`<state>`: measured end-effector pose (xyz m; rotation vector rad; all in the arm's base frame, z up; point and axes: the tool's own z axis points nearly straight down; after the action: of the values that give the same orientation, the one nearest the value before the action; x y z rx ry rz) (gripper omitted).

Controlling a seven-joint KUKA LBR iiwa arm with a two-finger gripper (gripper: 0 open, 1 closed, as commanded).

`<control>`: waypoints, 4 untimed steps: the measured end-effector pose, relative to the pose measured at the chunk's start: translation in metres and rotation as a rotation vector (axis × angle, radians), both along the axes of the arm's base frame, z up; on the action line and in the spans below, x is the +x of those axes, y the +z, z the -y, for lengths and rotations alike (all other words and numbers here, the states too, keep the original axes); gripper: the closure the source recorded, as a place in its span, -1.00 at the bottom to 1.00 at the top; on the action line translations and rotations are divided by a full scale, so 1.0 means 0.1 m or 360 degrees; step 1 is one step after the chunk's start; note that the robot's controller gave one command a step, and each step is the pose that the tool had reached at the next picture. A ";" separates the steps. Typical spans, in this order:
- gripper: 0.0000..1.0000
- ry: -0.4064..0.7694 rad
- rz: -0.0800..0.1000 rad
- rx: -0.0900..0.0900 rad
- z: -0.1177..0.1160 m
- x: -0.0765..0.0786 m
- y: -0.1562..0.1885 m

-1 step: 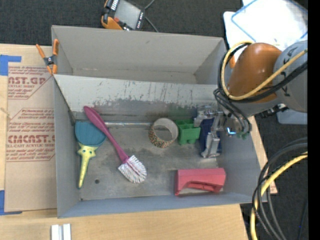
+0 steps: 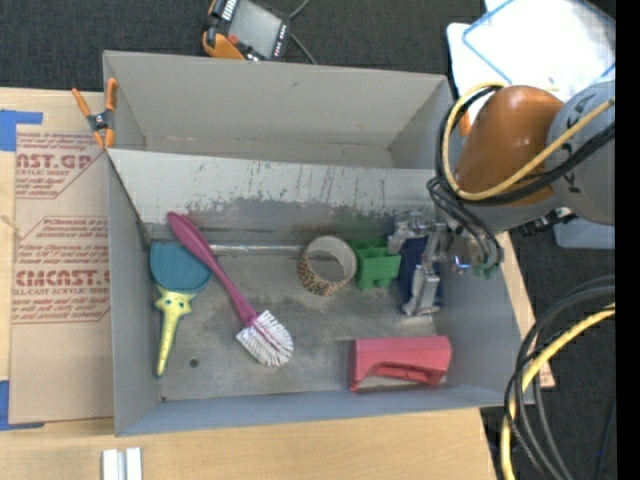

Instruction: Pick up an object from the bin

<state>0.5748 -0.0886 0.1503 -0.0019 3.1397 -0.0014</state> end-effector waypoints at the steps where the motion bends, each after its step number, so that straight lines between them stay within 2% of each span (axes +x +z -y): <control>1: -1.00 -0.0019 0.0002 0.0002 -0.11 0.00 -0.10; 2: -1.00 -0.0023 0.0019 -0.0002 -0.07 -0.04 0.67; 3: -1.00 -0.0031 -0.0006 0.0002 0.04 -0.04 0.57; 4: -1.00 -0.0046 0.0027 0.0000 -0.14 0.03 -0.46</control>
Offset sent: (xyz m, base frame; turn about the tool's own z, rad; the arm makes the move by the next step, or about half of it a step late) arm -0.0060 0.0066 0.0627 0.0152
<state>0.5783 -0.0747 0.1046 0.0435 3.1223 -0.0012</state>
